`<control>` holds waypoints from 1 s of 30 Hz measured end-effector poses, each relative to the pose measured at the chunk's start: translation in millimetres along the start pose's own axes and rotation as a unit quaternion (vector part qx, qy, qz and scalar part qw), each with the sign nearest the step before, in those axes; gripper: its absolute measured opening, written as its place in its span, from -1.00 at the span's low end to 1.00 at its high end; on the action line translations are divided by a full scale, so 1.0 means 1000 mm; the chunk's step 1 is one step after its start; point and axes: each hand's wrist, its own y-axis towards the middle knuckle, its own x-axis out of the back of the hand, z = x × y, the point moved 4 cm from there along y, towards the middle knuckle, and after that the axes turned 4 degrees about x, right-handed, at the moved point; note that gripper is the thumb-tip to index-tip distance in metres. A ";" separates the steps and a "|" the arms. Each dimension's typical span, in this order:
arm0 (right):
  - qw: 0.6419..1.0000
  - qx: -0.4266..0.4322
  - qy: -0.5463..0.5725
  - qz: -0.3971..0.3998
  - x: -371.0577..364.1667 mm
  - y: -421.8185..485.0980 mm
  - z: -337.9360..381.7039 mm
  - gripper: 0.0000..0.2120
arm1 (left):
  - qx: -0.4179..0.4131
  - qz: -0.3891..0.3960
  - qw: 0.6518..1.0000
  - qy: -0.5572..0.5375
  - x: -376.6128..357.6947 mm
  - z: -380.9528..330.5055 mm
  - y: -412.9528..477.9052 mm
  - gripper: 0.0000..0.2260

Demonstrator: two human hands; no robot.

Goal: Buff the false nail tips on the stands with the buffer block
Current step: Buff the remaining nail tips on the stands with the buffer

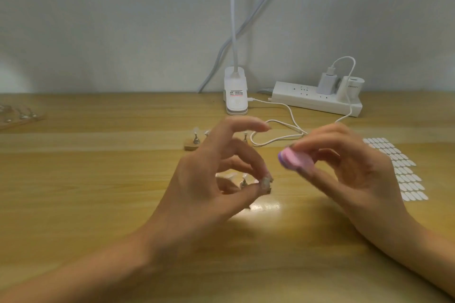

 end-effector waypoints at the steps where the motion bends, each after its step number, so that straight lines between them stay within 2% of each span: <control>1: 0.999 0.033 -0.029 0.019 -0.003 -0.001 0.005 -0.81 | 0.024 0.003 1.000 -0.018 0.000 0.004 -0.003 -0.47; 6: 0.986 0.103 -0.108 0.080 -0.014 -0.007 0.018 -0.86 | 0.056 0.006 0.996 -0.075 0.000 0.015 -0.008 -0.48; 13: 0.978 0.128 -0.139 0.092 -0.019 -0.005 0.024 -0.82 | 0.062 0.004 0.992 -0.108 0.000 0.017 -0.012 -0.51; 23: 0.971 0.127 -0.191 0.073 -0.019 -0.005 0.025 -0.80 | 0.073 -0.008 0.993 -0.090 -0.002 0.020 -0.010 -0.58; 27: 0.969 0.141 -0.180 0.090 -0.021 -0.006 0.028 -0.81 | 0.070 -0.002 0.994 -0.089 -0.004 0.019 -0.011 -0.62; 30: 0.974 0.123 -0.177 0.073 -0.021 -0.006 0.027 -0.81 | 0.072 -0.011 0.994 -0.082 -0.002 0.020 -0.011 -0.62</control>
